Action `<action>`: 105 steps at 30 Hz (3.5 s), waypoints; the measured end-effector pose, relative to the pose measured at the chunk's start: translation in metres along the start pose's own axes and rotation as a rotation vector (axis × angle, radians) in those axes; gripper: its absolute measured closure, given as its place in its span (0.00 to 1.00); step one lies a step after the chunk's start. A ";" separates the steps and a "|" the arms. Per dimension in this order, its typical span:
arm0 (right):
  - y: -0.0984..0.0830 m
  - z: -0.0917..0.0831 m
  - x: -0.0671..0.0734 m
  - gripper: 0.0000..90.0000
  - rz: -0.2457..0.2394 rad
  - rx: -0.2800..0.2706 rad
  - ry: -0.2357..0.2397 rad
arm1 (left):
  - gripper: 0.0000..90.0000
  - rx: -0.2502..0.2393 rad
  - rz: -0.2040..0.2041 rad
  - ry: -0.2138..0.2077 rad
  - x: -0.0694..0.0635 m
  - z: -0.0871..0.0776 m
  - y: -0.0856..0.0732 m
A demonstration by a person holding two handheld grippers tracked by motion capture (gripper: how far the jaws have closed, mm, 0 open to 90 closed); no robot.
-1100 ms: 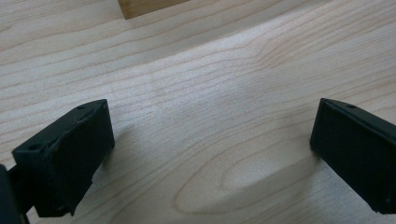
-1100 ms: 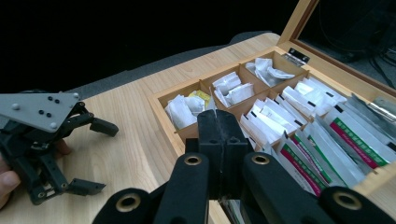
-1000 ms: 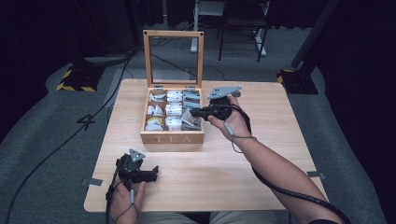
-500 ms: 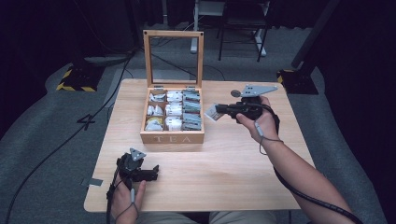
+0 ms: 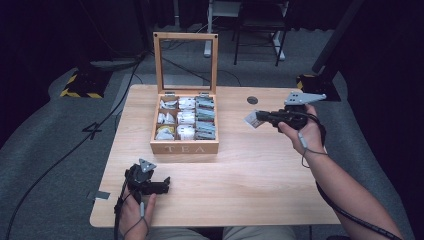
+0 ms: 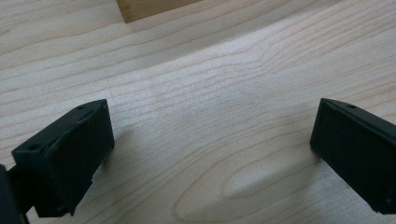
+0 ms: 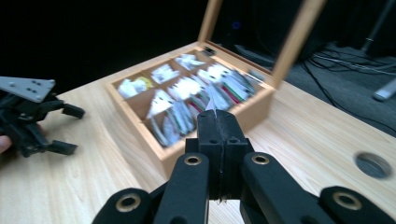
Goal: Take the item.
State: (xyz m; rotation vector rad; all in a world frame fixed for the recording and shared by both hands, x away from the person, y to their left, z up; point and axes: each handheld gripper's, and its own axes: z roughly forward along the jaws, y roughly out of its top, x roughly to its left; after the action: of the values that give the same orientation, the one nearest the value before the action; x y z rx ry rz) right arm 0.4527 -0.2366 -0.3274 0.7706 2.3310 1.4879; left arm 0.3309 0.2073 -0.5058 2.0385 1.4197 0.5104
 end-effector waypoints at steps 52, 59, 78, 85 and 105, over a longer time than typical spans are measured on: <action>-0.142 -0.013 -0.098 0.99 0.346 0.219 -0.221 | 0.00 -0.001 -0.006 0.003 -0.001 0.000 0.000; -0.146 -0.012 -0.100 0.94 0.358 0.234 -0.229 | 0.00 -0.001 -0.006 0.003 -0.001 0.000 0.000; -0.139 -0.029 -0.100 0.60 0.276 0.156 -0.304 | 0.00 -0.002 -0.009 0.002 -0.001 0.000 0.000; -0.120 -0.044 -0.074 0.58 0.223 0.099 -0.239 | 0.00 0.000 -0.003 0.002 -0.001 0.000 0.000; -0.137 -0.054 0.012 0.52 0.190 -0.001 -0.054 | 0.00 0.000 -0.002 0.004 -0.002 0.000 0.000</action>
State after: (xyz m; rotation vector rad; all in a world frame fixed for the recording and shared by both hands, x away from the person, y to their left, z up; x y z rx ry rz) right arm 0.3767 -0.3165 -0.4263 1.0439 2.2711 1.5214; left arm 0.3299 0.2059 -0.5058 2.0369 1.4239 0.5142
